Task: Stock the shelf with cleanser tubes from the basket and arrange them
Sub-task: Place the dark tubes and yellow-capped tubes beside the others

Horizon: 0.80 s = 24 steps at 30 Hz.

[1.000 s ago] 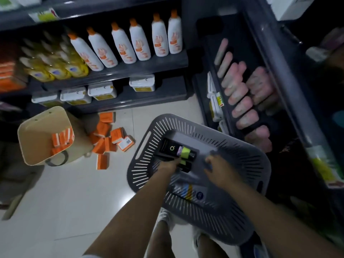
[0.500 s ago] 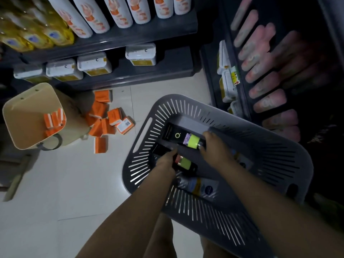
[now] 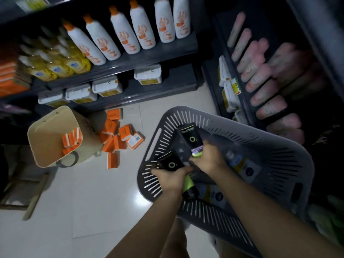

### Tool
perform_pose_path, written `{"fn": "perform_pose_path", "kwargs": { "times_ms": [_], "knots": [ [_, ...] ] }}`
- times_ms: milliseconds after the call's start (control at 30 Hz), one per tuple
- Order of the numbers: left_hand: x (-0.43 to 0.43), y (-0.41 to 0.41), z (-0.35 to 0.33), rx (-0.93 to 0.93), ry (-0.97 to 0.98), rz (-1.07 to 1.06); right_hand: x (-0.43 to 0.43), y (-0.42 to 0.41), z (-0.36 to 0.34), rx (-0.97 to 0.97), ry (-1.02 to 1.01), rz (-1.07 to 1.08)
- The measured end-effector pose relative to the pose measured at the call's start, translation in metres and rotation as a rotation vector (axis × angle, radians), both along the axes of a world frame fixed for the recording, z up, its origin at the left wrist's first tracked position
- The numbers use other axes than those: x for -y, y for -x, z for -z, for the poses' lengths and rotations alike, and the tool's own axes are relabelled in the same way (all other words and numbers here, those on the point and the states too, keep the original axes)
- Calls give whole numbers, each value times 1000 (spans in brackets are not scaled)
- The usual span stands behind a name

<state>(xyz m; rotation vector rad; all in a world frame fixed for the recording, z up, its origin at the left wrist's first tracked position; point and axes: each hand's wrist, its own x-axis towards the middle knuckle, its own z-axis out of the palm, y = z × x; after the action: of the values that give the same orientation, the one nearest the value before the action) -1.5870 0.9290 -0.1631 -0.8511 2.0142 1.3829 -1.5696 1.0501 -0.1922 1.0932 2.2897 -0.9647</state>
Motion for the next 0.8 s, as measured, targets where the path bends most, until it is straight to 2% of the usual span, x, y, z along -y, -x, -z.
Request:
{"fn": "perform_pose_path", "kwargs": {
  "times_ms": [200, 433, 600, 800],
  "knots": [
    [0, -3, -66, -169, -123, 220, -14, -41, -105, -152, -114, 33],
    [-28, 11, -160, -300, -277, 683, -15, -104, -235, -394, -341, 400],
    [-65, -4, -246, -547, -519, 1078, -10, -158, -317, -588, -491, 675],
    [-93, -55, -343, -884, -685, 1243, 9, -217, -408, -723, -761, 814]
  ]
}}
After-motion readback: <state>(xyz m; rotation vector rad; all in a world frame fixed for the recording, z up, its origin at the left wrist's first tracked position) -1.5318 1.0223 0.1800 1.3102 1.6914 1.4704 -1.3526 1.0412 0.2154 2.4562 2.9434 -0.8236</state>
